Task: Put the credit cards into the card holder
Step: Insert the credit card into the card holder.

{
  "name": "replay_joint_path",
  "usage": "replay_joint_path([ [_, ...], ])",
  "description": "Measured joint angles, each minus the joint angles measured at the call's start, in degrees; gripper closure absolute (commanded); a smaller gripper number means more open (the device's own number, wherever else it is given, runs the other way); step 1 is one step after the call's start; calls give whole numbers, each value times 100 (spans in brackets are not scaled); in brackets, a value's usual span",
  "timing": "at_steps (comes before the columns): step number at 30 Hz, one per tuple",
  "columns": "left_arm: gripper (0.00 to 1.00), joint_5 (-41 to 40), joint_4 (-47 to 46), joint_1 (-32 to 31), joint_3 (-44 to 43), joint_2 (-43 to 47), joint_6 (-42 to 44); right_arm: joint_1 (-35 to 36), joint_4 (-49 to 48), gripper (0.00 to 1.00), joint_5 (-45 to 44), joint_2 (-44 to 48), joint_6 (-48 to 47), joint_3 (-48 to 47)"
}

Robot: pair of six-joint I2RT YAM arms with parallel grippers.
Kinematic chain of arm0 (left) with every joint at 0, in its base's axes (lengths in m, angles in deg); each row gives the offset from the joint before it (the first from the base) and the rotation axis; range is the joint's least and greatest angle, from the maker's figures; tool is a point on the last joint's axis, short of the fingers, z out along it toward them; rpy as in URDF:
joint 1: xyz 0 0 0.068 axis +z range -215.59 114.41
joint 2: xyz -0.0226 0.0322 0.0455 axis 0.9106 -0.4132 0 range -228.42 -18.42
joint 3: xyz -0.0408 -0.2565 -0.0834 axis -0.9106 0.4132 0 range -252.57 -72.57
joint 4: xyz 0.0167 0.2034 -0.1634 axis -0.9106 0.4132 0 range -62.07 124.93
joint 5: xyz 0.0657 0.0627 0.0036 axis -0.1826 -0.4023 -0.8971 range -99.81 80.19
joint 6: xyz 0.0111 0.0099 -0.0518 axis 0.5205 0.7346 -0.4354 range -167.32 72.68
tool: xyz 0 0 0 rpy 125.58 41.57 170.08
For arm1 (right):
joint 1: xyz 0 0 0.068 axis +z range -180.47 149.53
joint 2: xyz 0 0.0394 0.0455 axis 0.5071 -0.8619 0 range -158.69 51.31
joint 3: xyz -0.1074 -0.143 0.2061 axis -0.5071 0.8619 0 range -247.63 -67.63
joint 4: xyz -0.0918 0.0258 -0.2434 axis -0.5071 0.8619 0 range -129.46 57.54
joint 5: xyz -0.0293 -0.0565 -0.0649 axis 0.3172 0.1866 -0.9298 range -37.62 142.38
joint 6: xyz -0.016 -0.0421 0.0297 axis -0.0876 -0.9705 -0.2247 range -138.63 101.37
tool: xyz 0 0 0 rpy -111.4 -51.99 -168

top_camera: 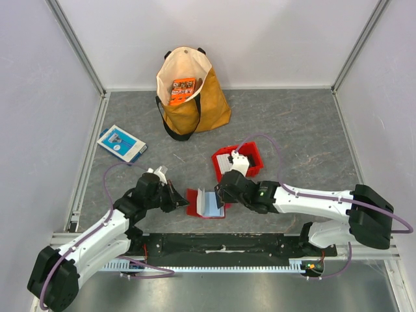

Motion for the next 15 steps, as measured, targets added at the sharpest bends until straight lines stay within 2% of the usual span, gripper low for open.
replay_joint_path([
  [15, 98, -205, 44, 0, 387, -9, 2, -2, -90, 100, 70, -345, 232, 323],
])
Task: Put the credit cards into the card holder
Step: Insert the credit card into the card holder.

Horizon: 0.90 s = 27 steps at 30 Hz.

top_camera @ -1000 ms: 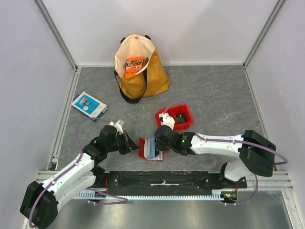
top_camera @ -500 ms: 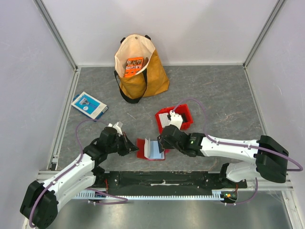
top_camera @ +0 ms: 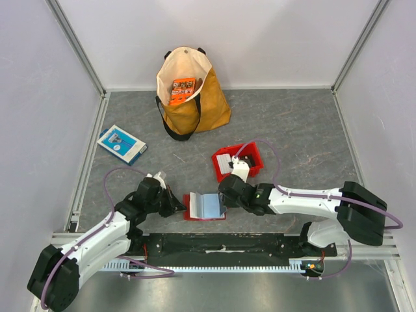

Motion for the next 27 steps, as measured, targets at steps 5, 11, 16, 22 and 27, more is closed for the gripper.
replay_joint_path([
  [5, 98, -39, -7, -2, 129, 4, 0, -9, -11, 100, 15, -13, 46, 48],
  [11, 98, -42, -50, 0, 175, 2, 0, -22, -376, 100, 153, -199, 114, 85],
  [16, 98, -42, -101, 0, 205, -22, -2, -35, -542, 100, 214, -295, 105, 61],
  [22, 98, -37, -190, 0, 245, -22, -2, 33, -358, 100, 293, -459, 39, -269],
  [27, 98, -37, -258, 0, 258, -22, -2, 144, -229, 100, 334, -490, -59, -623],
])
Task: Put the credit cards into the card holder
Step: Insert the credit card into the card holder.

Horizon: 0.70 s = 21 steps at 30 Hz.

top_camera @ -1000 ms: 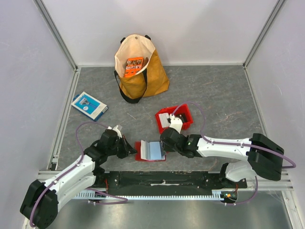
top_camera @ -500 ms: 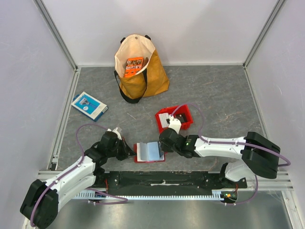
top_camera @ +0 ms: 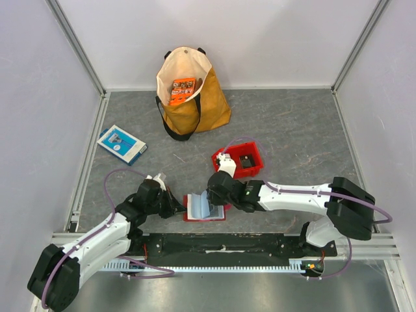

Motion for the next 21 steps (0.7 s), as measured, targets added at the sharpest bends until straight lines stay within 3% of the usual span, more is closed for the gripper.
replay_joint_path([
  [10, 98, 0, -131, 0, 79, 2, -2, 157, -588, 100, 688, -1025, -98, -428],
  [21, 98, 4, -232, 0, 212, 157, -9, 146, -1174, 100, 490, -251, 190, 498],
])
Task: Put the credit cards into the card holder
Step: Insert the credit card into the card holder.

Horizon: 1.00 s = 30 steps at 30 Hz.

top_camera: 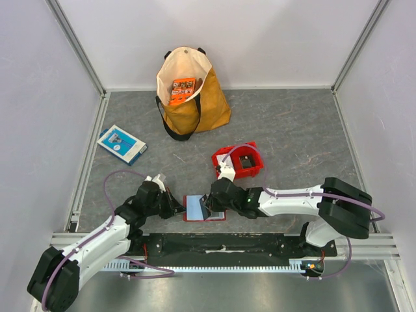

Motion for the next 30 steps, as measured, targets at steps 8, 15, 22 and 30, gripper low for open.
replay_joint_path([
  [8, 98, 2, 0, -2, 0, 4, 0, -37, -667, 100, -155, 79, 426, 645],
  [15, 98, 2, 0, -2, 0, 11, -2, -42, -1486, 100, -295, 79, 927, 1161],
  [22, 98, 2, 2, 0, 0, 28, -7, -66, -2100, 100, -334, -22, 1244, 1438],
  [30, 98, 0, 9, 0, 2, 28, -7, -140, -2885, 100, -256, -474, 1375, 1460],
])
